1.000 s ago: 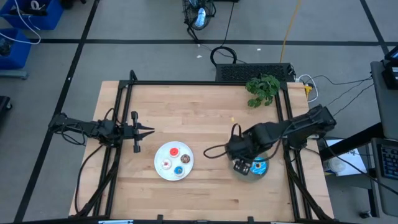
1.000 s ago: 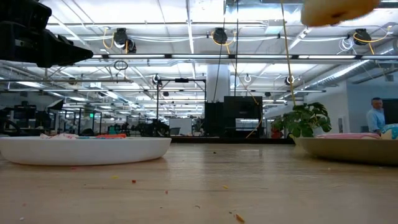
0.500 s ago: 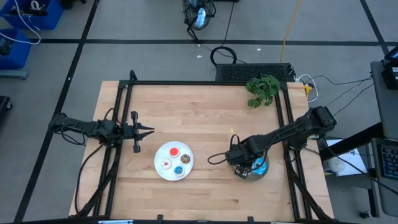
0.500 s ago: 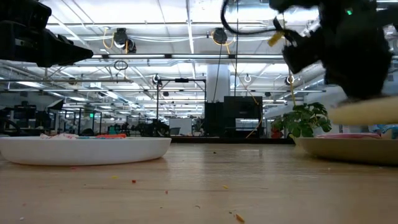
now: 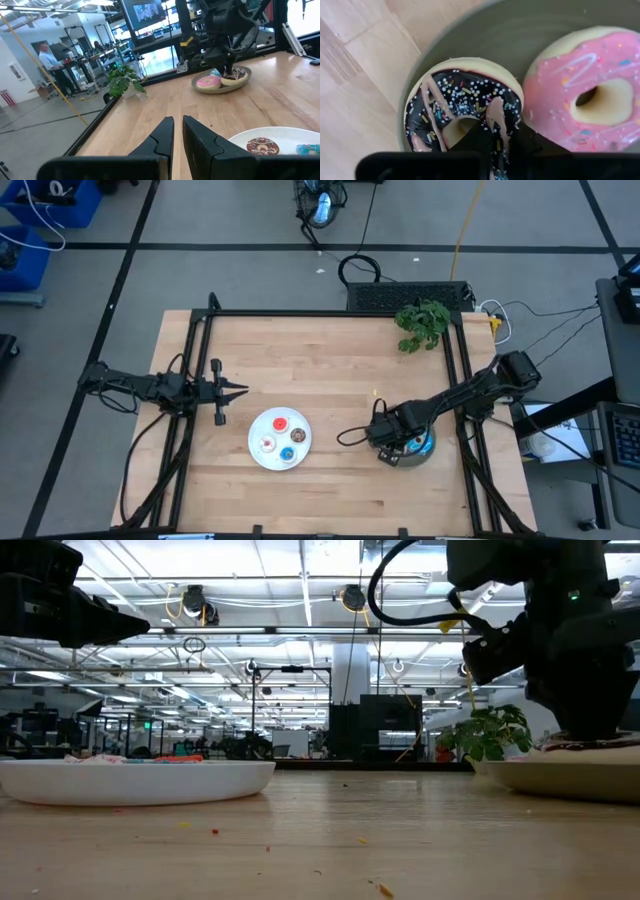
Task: Pick & Place donuts
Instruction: Put the large black donut on the gray plate
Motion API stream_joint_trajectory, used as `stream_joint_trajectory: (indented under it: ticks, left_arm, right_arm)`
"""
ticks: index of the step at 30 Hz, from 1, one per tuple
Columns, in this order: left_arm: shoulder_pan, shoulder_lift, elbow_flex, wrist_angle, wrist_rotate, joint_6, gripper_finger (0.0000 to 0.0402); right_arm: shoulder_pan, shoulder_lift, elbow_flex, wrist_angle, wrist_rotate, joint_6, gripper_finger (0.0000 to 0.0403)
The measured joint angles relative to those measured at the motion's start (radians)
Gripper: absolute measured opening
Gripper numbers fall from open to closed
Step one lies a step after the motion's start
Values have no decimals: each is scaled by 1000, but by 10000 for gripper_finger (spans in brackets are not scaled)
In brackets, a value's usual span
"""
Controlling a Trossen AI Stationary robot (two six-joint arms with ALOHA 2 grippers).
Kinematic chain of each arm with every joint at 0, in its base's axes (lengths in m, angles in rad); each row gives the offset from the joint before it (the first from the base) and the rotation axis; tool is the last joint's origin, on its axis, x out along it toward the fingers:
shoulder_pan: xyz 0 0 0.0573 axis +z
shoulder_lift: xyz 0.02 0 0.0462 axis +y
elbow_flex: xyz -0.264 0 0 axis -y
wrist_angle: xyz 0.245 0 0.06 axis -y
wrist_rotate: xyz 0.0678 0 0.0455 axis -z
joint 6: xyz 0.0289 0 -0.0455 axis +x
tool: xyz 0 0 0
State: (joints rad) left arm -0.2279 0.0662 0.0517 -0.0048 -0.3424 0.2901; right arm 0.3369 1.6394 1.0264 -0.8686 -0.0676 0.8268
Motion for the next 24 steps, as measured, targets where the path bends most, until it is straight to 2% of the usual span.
stream_joint_trajectory:
  ticks: [12, 24]
  left_arm:
    - [0, 0, 0, 1, 0, 1, 47]
    - [0, 0, 0, 1, 0, 2, 47]
  right_arm:
    - [1, 0, 66, -111, 14, 0, 159]
    - [-4, 0, 69, -130, 14, -17, 208]
